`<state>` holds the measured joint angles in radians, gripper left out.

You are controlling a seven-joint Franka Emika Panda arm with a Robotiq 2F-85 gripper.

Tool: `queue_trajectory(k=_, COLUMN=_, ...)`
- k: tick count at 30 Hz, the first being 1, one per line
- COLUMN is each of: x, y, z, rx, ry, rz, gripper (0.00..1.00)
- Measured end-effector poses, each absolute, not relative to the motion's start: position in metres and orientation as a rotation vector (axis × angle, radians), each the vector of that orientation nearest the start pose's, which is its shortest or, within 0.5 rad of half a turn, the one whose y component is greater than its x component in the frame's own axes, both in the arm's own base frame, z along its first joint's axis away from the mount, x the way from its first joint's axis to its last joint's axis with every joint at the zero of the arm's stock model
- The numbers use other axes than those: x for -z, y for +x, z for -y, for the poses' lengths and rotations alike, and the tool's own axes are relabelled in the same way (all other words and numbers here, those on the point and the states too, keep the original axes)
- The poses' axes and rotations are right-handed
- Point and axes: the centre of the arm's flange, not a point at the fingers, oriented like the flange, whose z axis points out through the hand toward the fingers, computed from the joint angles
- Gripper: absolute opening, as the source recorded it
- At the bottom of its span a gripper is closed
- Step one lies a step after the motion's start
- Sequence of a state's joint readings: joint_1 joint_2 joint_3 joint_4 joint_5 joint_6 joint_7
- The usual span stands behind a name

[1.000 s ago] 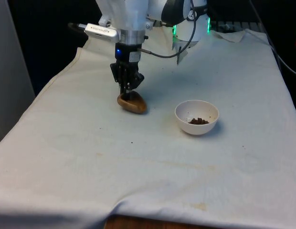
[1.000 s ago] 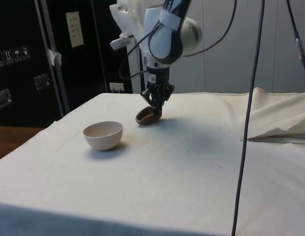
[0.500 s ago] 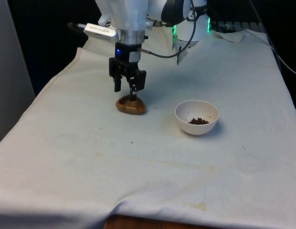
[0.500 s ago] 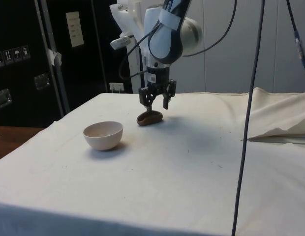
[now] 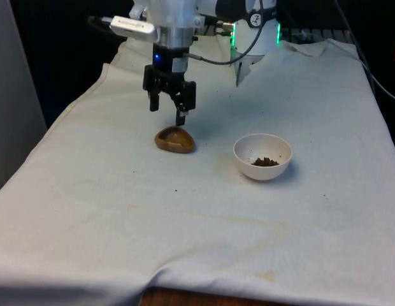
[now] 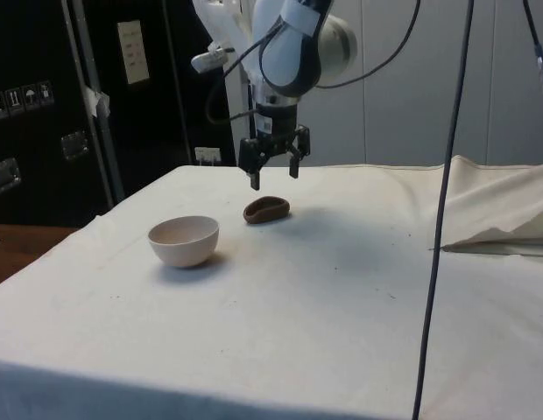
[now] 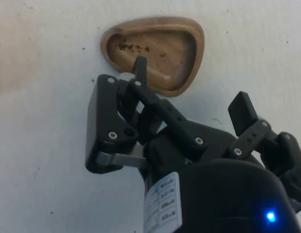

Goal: Pour the coffee beans from the cup into the bowl.

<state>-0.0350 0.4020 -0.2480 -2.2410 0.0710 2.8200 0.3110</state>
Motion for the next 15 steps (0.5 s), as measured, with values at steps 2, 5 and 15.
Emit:
queue_trajectory(k=2, x=-0.215, y=0.54, z=0.16, rx=0.31, ry=-3.028, rz=-0.99, gripper=1.0)
queue_trajectory(k=5, x=-0.224, y=0.541, z=0.159, rx=0.319, ry=-3.024, rz=-0.989, gripper=1.0)
queue_trajectory(k=15, x=-0.242, y=0.543, z=0.152, rx=0.313, ry=-3.035, rz=-0.995, gripper=1.0)
